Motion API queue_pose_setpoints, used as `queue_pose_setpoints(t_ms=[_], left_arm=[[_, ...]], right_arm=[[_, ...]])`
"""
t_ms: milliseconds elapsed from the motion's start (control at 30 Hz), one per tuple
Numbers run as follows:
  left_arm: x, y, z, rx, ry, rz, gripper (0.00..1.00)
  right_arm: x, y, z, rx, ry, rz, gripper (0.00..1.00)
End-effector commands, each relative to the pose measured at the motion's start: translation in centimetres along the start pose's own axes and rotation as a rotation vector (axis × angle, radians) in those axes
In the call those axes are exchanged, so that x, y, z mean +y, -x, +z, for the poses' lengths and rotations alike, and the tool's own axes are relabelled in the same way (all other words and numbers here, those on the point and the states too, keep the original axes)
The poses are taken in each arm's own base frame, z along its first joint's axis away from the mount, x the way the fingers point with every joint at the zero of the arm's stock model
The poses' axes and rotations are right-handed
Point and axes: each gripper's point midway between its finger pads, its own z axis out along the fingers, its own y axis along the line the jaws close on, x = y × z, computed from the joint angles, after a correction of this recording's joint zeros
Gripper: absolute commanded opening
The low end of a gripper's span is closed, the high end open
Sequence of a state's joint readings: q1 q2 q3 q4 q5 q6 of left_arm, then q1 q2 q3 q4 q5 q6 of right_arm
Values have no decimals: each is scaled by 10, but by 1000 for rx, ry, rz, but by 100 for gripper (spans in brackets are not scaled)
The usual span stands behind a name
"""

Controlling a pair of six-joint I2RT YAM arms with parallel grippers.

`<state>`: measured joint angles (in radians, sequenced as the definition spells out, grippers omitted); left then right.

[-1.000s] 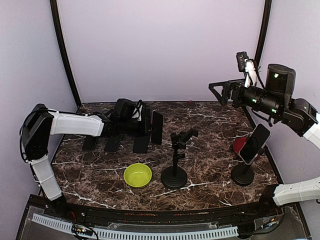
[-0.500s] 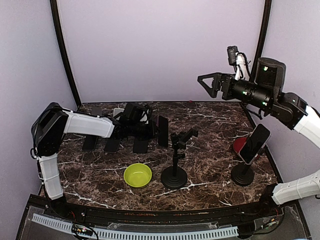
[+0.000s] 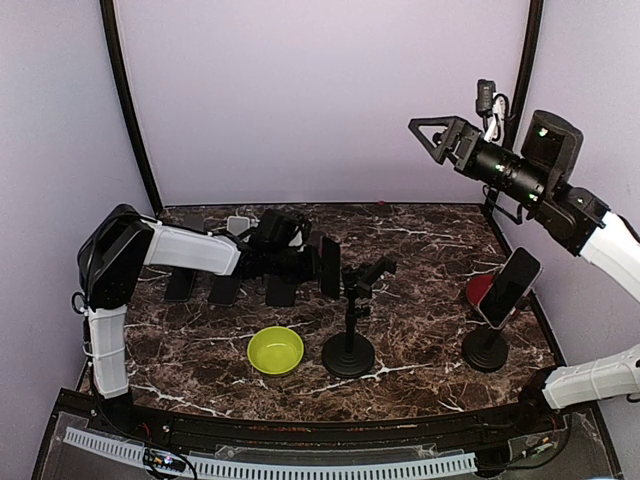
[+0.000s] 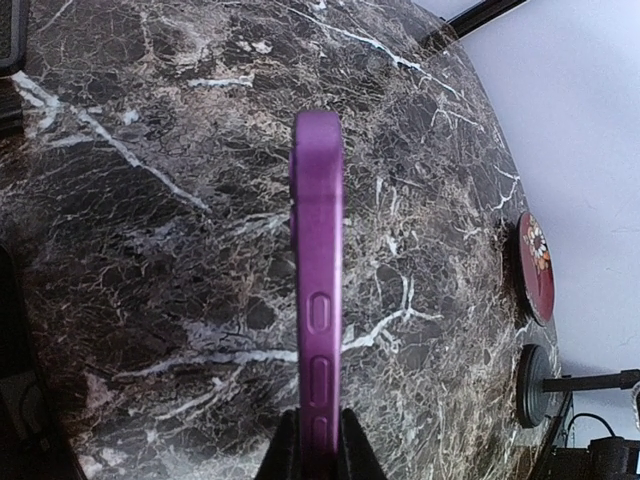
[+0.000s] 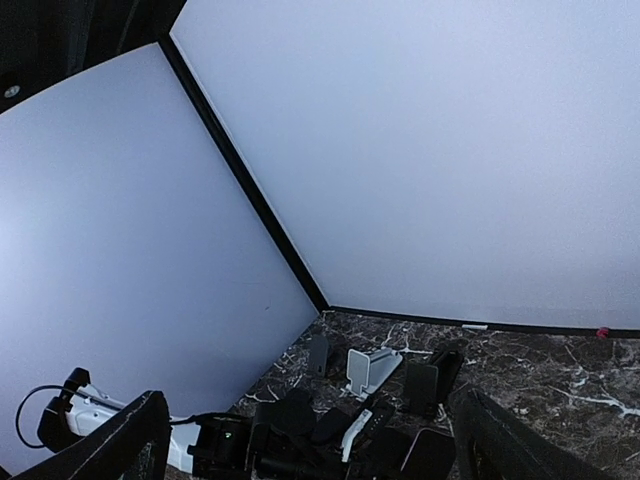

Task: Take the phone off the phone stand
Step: Place the phone at the center of the board.

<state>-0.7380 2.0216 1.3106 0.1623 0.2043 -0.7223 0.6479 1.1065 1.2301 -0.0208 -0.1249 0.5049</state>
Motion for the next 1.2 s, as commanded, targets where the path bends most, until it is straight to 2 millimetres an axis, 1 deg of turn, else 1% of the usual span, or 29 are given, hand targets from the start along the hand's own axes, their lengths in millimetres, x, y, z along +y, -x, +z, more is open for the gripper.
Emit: queue_pose_setpoints(t_ms=[0, 200, 267, 500, 633, 800, 967, 1167], left_arm=[[-24, 22, -8, -59, -49, 11, 0], [-16, 15, 0, -38, -34, -4, 0], [-15, 11, 3, -25, -38, -6, 0], [-11, 9, 10, -15, -40, -16, 0], [-8, 12, 16, -12, -47, -44, 0], [-9, 10, 24, 18, -87, -80, 0], [-10, 5, 29, 56, -125, -134, 0], [-3, -2, 35, 102, -101, -186, 0]], right_arm=[[19, 25, -10, -72, 133, 54, 99], [5, 16, -3, -58, 116, 65, 99], [1, 10, -1, -36, 108, 47, 99], [-9, -7, -1, 23, 71, 4, 99], [-11, -9, -5, 22, 56, -15, 99], [-14, -11, -7, 32, 37, -28, 99], [-16, -12, -7, 38, 31, -29, 99], [-18, -13, -7, 41, 20, -25, 99]])
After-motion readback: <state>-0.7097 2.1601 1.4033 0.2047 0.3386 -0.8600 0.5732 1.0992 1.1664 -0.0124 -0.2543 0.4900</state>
